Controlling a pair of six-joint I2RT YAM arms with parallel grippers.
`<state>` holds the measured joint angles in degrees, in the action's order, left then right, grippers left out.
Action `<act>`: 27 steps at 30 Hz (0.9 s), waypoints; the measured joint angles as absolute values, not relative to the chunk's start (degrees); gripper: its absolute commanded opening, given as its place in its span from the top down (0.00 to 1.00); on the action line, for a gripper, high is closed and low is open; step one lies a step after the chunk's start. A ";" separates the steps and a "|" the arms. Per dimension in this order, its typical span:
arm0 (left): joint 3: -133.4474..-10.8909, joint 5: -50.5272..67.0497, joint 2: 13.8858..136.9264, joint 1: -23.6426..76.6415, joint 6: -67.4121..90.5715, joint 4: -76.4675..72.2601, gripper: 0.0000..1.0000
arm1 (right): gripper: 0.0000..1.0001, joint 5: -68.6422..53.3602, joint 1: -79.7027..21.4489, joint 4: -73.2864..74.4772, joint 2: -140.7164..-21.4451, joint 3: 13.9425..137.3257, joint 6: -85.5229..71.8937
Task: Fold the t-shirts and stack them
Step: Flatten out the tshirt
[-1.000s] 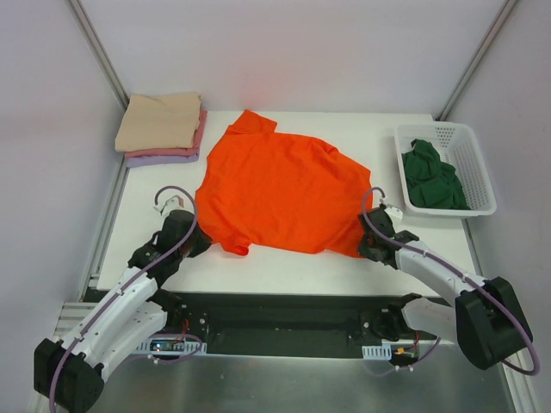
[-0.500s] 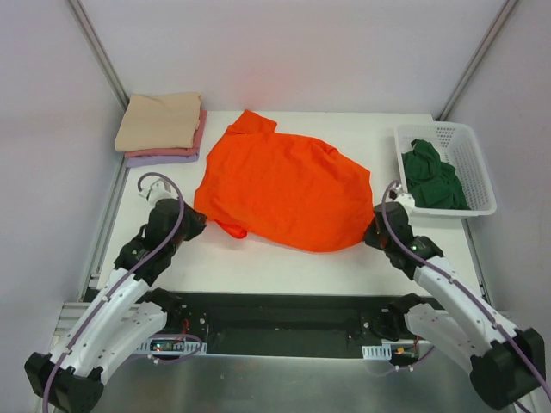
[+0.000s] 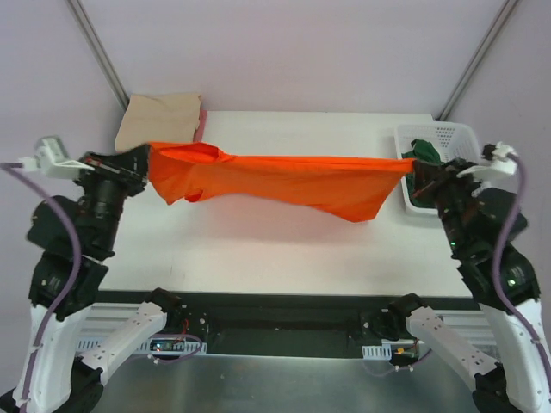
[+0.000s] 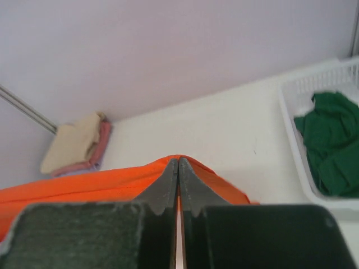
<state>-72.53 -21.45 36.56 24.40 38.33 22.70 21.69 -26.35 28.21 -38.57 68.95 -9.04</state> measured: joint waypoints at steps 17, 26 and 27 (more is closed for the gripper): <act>-113.99 -10.81 49.87 24.43 21.71 20.25 1.00 | 1.00 11.84 -26.37 33.36 -39.29 102.24 -3.18; -105.16 -18.52 62.37 24.40 10.74 13.89 1.00 | 0.99 26.41 -26.33 30.44 -45.17 89.54 3.05; -103.00 -19.20 64.14 24.38 9.50 12.99 1.00 | 1.00 28.34 -26.15 29.36 -46.96 86.96 3.62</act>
<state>-103.00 -19.20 64.14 24.38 9.50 12.99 28.34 -26.15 29.36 -46.96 86.96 3.62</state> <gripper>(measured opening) 0.006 0.009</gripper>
